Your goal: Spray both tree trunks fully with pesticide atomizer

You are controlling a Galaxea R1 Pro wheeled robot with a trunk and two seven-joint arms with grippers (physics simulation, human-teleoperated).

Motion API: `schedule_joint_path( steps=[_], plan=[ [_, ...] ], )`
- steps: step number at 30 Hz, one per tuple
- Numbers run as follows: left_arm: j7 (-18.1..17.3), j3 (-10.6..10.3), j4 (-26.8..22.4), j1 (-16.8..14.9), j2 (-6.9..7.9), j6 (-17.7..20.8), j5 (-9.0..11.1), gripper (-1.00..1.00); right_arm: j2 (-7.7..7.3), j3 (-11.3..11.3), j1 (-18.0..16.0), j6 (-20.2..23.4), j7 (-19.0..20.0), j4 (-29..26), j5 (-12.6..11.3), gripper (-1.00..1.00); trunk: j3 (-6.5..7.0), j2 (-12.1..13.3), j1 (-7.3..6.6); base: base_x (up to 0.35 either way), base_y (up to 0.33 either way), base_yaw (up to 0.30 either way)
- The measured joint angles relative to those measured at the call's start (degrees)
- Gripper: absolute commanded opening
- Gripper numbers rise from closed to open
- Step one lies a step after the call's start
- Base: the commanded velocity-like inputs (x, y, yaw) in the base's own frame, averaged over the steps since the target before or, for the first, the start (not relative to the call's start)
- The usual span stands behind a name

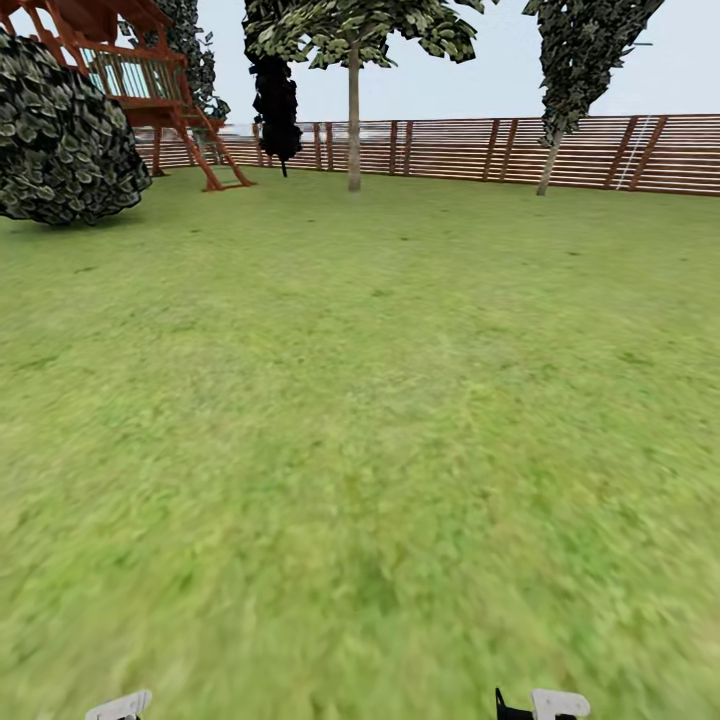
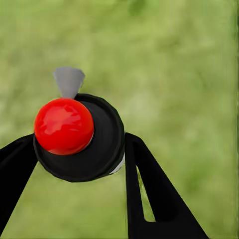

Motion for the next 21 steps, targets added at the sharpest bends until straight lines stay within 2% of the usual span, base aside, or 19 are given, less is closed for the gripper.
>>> schedule_joint_path(
  steps=[9, 12, 16, 21],
  plan=[
    [0.0, 0.0, 0.0, 0.0, -0.11, -0.1, 0.0, -1.0, 0.06, 0.0, 0.0, 0.0, 0.0, 0.0, 0.0, 1.0, 0.0, 0.0, 0.0, 0.34, 0.0, 0.0],
    [0.0, 0.0, 0.0, 0.0, -0.16, 0.0, 0.0, -1.0, 1.44, -0.1, 0.0, -0.2, -0.1, -0.5, -0.2, 1.0, 0.0, 0.0, 0.0, 0.34, 0.0, 0.0],
    [0.0, 0.0, 0.0, 0.0, -0.34, 0.0, 0.0, -1.0, 1.48, -0.2, -0.1, -0.8, -0.1, -4.6, -0.3, 1.0, 0.0, 0.0, 0.0, 0.34, 0.0, 0.0],
    [0.0, 0.0, 0.0, 0.0, -0.4, 0.0, -0.1, -1.0, 2.22, -0.1, -0.1, -1.1, 0.0, -5.9, -0.1, 1.0, 0.0, 0.0, 0.0, 0.34, 0.0, 0.0]
  ],
)
